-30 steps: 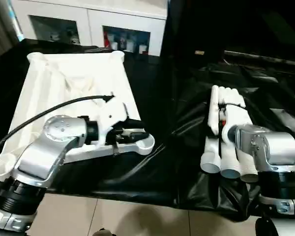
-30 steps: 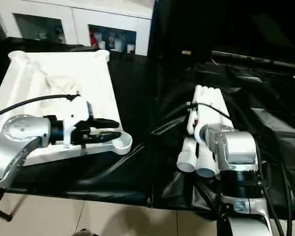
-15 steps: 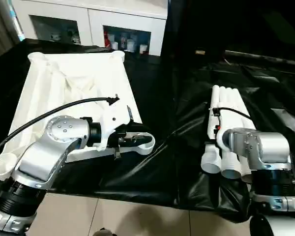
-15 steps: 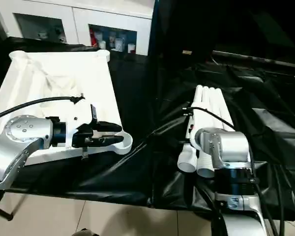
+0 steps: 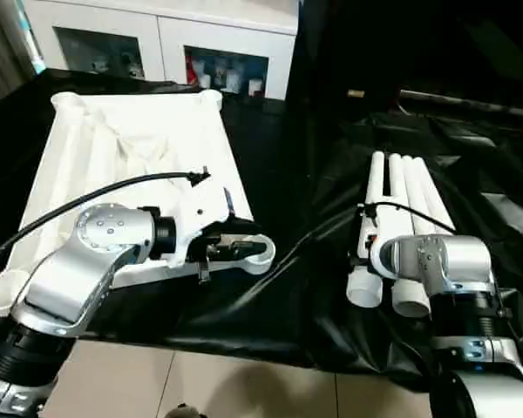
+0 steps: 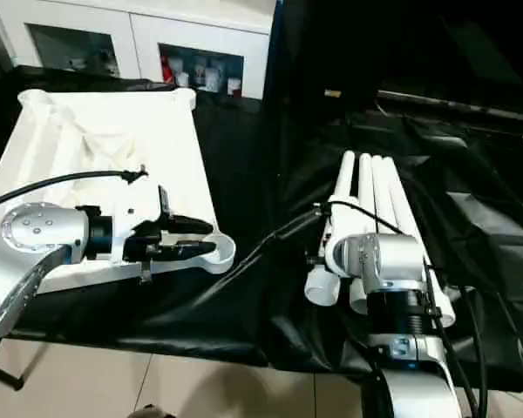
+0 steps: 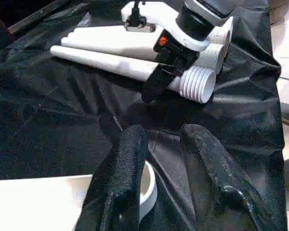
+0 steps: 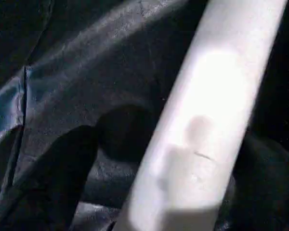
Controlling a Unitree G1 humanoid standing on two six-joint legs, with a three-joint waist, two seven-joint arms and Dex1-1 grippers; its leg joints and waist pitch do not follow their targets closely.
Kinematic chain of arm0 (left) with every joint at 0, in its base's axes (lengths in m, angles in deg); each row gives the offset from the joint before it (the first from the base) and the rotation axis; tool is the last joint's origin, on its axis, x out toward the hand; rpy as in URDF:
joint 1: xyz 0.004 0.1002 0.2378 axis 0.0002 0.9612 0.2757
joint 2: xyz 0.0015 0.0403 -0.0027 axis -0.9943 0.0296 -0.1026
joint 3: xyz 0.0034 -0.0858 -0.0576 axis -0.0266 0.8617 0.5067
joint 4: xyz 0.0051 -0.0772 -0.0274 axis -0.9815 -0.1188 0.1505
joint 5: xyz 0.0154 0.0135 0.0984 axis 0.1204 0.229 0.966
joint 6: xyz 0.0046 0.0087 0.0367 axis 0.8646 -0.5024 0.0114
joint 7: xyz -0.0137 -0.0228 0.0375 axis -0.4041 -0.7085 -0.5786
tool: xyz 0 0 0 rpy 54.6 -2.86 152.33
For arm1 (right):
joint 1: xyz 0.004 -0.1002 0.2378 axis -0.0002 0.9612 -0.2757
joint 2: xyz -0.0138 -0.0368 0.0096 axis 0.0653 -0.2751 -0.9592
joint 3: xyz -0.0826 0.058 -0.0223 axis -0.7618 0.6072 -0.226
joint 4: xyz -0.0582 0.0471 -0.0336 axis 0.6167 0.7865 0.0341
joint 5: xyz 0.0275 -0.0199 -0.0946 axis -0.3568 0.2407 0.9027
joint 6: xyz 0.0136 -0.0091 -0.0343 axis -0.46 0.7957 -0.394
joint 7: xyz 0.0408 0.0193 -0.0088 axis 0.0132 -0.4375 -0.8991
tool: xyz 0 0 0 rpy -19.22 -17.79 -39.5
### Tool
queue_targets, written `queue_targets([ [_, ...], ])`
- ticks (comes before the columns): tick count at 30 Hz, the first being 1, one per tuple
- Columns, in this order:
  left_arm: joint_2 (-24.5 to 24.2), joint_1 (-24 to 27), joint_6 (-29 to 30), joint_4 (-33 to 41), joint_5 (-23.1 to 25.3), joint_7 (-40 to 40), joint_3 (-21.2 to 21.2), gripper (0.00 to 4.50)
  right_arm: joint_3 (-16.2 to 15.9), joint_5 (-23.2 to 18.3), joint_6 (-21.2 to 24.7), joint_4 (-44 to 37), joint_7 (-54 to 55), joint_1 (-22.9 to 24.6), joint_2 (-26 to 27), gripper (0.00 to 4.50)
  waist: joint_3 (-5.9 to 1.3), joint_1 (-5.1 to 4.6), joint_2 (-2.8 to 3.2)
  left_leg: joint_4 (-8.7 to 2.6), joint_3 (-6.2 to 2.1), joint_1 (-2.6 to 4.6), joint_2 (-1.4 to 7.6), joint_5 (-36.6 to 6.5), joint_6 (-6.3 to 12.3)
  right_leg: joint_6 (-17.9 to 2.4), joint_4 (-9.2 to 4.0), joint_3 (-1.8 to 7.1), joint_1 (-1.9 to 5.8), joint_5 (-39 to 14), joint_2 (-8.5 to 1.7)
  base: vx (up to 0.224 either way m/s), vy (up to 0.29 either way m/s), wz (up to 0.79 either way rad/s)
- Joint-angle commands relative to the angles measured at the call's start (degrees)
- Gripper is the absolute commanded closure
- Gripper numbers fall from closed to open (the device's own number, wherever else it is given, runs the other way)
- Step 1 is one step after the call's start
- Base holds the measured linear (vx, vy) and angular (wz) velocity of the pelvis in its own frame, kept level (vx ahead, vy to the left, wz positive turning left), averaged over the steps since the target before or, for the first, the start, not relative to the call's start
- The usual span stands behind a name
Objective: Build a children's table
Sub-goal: Pick table leg
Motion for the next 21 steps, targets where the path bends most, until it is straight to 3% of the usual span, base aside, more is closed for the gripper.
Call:
queue_targets([
  [1, -0.27, -0.61, 0.6, 0.98, -0.29, 0.2, -0.27, 2.96, 0.94, -0.19, -0.68, 2.41, 0.62, -1.15, -0.21, 0.7, -3.44, 0.06, 0.78, -4.27, -0.91, 1.24, 2.99, -3.02, -4.85, -9.84, -3.58, 2.83, 1.57, 5.09, -4.69, 0.0, 0.0, 0.0],
  [5, -0.28, -0.52, 0.27, 0.48, 0.06, 0.04, -0.46, 2.96, 2.39, -0.54, -1.65, 4.4, 1.38, -2.03, 0.58, 0.81, -3.53, 0.17, 0.8, -4.21, -0.9, 1.14, 2.91, -2.39, -4.67, -9.68, -3.54, 2.86, 1.71, 6.4, -4.73, 0.0, 0.0, 0.0],
  [7, 0.05, -0.61, 0.73, 0.06, 0.56, -0.62, -0.77, 2.96, 3.95, -0.79, -3.43, 6.71, 2.16, -2.85, 0.97, 1.17, -3.52, 0.2, 0.67, -4.25, -0.91, 1.13, 2.94, -2.63, -4.65, -10.01, -3.51, 2.81, 1.7, 5.94, -4.78, 0.0, 0.0, 0.0],
  [10, 0.11, -0.74, 2.03, 0.08, 0.3, -0.81, -0.77, 2.62, 5.07, -1.1, -4.25, 7.43, 2.86, -3.16, 1.23, 1.24, -3.46, 0.17, 0.47, -4.29, -0.83, 1.18, 2.96, -2.92, -4.7, -9.93, -3.55, 2.8, 1.66, 5.45, -4.73, 0.0, 0.0, 0.0],
  [12, 0.48, -1.24, 2.97, -0.42, 0.47, -1.67, -0.59, 2.44, 5.82, -1.51, -5.17, 8.6, 3.23, -3.79, 1.33, 1.58, -3.43, 0.19, 0.49, -4.3, -0.86, 1.1, 2.92, -2.82, -4.4, -9.8, -3.57, 2.8, 1.7, 5.2, -4.77, 0.0, 0.0, 0.0],
  [14, 1.3, -2.01, 3.64, -1.26, 0.87, -3.52, 0.15, 2.44, 6.83, -1.97, -6.85, 9.66, 3.8, -4.43, 1.61, 1.58, -3.46, 0.2, 0.14, -4.29, -0.81, 1.15, 2.97, -2.87, -4.18, -9.77, -3.59, 2.8, 1.68, 4.53, -4.81, 0.0, 0.0, 0.0],
  [16, 1.82, -2.39, 4.02, -1.72, 0.78, -4.39, 0.66, 2.2, 8.16, -2.37, -8.15, 10.73, 4.34, -5.04, 2.01, 1.83, -3.47, 0.23, 0.26, -4.27, -0.8, 1.16, 2.95, -2.94, -4.21, -9.93, -3.59, 2.79, 1.58, 4.46, -4.83, 0.0, 0.0, 0.0],
  [21, 2.84, -3.12, 5.96, -2.37, 0.43, -6.1, 1.58, 1.77, 9.47, -3.39, -9.64, 11.09, 4.12, -5.61, 2.14, 2.34, -3.65, 0.29, -0.25, -4.1, -0.77, 0.97, 2.88, -0.55, -3.12, -9.65, -3.33, 2.73, 1.79, 7.5, -4.71, 0.0, 0.0, 0.0],
])
